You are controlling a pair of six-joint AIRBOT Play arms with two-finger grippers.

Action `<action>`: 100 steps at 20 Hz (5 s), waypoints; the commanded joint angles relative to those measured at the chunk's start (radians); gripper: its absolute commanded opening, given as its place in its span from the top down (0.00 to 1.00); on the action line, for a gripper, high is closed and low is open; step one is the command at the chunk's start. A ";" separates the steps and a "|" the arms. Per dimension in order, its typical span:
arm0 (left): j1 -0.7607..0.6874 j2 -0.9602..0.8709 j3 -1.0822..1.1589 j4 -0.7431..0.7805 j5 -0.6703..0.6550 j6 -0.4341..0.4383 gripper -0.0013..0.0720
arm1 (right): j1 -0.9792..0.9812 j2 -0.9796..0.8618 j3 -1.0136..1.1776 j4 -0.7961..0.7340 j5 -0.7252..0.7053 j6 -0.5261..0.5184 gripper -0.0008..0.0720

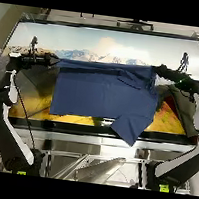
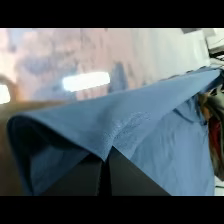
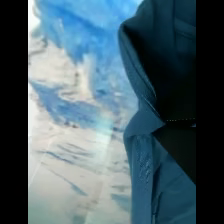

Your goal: Fold the shirts.

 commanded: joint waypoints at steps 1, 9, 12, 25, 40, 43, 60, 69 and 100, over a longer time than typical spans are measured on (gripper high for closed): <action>-0.026 -0.005 -0.032 0.119 0.032 -0.017 0.98 | 0.000 -0.006 0.003 -0.171 0.032 0.078 0.97; -0.059 -0.005 0.041 0.307 -0.013 -0.148 0.54 | -0.007 -0.009 0.004 -0.187 0.078 0.173 0.50; -0.014 0.034 0.107 0.451 -0.171 -0.278 0.54 | -0.058 0.043 0.004 -0.234 0.224 0.241 0.74; 0.085 0.504 -0.824 0.610 -0.117 -0.259 0.55 | -0.213 0.693 -0.437 -0.561 0.504 0.415 0.66; -0.119 0.649 -0.922 0.572 -0.085 -0.206 0.96 | -0.335 0.914 -1.130 -0.599 0.305 0.557 0.42; -0.095 0.660 -0.937 0.573 -0.090 -0.206 0.96 | -0.334 0.874 -1.210 -0.508 0.262 0.474 0.42; -0.063 0.661 -0.880 0.569 -0.183 -0.196 0.95 | -0.263 0.684 -1.014 -0.066 0.461 0.209 0.97; -0.014 0.620 -0.637 0.483 -0.223 -0.181 0.95 | -0.126 0.742 -0.659 -0.087 0.246 0.240 0.97; -0.039 -0.006 0.019 -0.111 0.029 -0.451 0.95 | 0.050 0.009 -0.090 -0.185 0.017 0.092 0.94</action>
